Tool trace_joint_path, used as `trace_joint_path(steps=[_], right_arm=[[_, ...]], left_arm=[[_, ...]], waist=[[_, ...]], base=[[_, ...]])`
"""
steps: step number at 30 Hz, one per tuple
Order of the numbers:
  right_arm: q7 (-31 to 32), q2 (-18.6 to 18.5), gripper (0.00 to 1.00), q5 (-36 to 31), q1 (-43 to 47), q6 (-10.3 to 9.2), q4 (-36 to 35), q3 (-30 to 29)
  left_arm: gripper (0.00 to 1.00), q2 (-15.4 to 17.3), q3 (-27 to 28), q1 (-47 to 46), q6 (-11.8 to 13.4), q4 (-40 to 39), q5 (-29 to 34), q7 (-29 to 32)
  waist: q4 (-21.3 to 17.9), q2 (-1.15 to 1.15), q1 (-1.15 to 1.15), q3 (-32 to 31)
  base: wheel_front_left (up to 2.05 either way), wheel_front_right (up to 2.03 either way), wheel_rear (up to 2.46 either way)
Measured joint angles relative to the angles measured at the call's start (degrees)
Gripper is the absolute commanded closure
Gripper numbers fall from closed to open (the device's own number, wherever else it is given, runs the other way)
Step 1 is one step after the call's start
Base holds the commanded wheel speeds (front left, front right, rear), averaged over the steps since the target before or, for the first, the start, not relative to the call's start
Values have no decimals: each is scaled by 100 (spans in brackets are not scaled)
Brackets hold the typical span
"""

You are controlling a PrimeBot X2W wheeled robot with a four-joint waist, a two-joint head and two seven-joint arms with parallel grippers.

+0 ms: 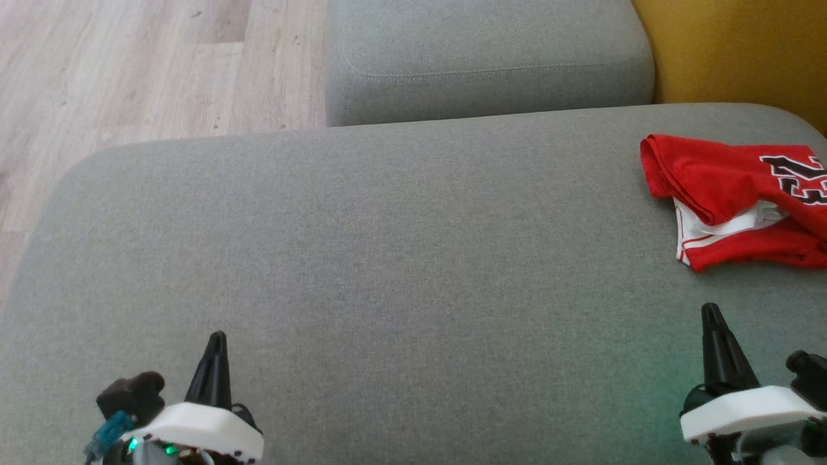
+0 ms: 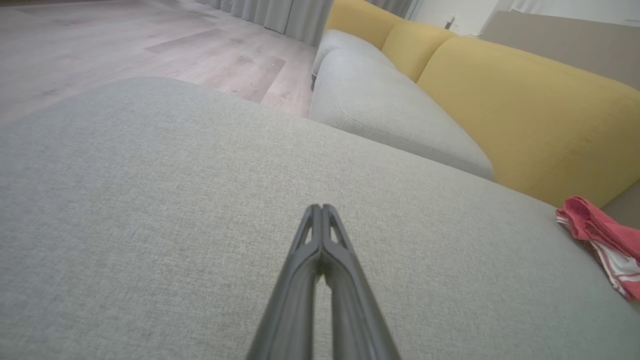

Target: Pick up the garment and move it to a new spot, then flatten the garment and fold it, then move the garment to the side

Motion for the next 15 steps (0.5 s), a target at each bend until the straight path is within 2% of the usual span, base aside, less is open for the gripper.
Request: trace_joint_path(steps=[15], right_arm=[[247, 126, 100, 871, -102, 0, -30, -147]], left_arm=[[100, -1, 134, -79, -74, -33, -985, 250]], waist=[[-13, 0, 0, 49]], base=[[0, 0, 0]])
